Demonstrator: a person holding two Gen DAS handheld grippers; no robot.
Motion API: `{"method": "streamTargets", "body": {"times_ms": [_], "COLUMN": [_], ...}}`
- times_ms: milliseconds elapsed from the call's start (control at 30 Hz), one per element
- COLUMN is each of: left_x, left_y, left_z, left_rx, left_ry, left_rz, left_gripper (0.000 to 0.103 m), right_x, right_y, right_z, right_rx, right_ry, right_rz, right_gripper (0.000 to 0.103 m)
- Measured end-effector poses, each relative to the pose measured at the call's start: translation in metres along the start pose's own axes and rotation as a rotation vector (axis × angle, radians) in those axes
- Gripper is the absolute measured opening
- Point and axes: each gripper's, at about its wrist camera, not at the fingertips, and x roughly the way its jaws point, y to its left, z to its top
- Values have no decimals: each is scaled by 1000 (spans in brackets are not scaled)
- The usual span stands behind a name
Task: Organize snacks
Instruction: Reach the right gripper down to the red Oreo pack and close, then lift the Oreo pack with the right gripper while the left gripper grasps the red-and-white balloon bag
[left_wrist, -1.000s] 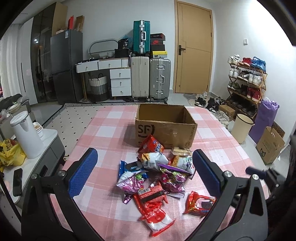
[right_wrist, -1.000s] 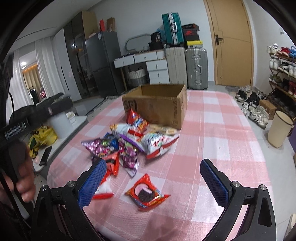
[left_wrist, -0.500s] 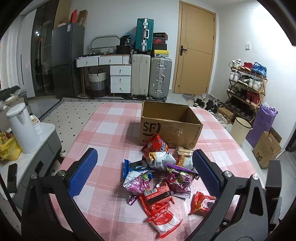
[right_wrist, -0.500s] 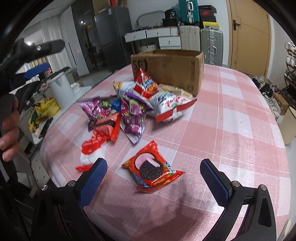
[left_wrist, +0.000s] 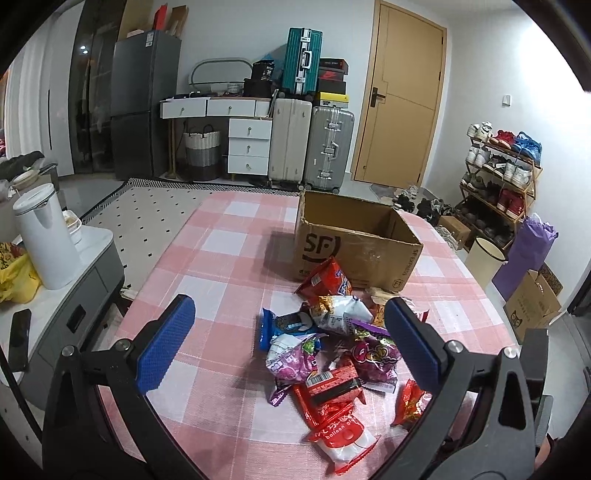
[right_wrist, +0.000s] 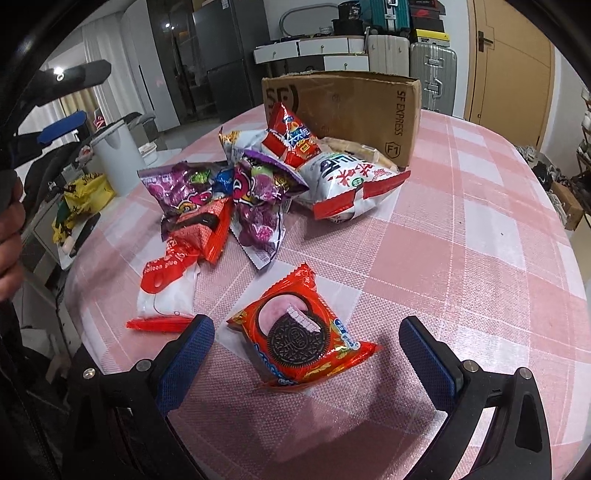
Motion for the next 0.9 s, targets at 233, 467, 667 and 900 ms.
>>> {"method": "streamTargets", "body": {"times_ms": [233,467,667,900], "left_x": [3,4,-1,-1], "left_y": [4,7,3,-1], "left_z": [-2,-5,-5,-7], "left_rx": [-9,-10,-2,-2], "left_ry": [5,16,17,47], "left_rz": [3,-2,-6,-16], "left_gripper": [102,102,102,102], "right_x": [10,6,-1,-10], "right_y": [4,-6,-8,-9], "right_z": [0,0,1,3], "right_rx": [-31,17,37,51], "right_ry": [36,12,-11,-39], "right_rz": [-26,25,42,42], "right_gripper": [66,45,45,45]}}
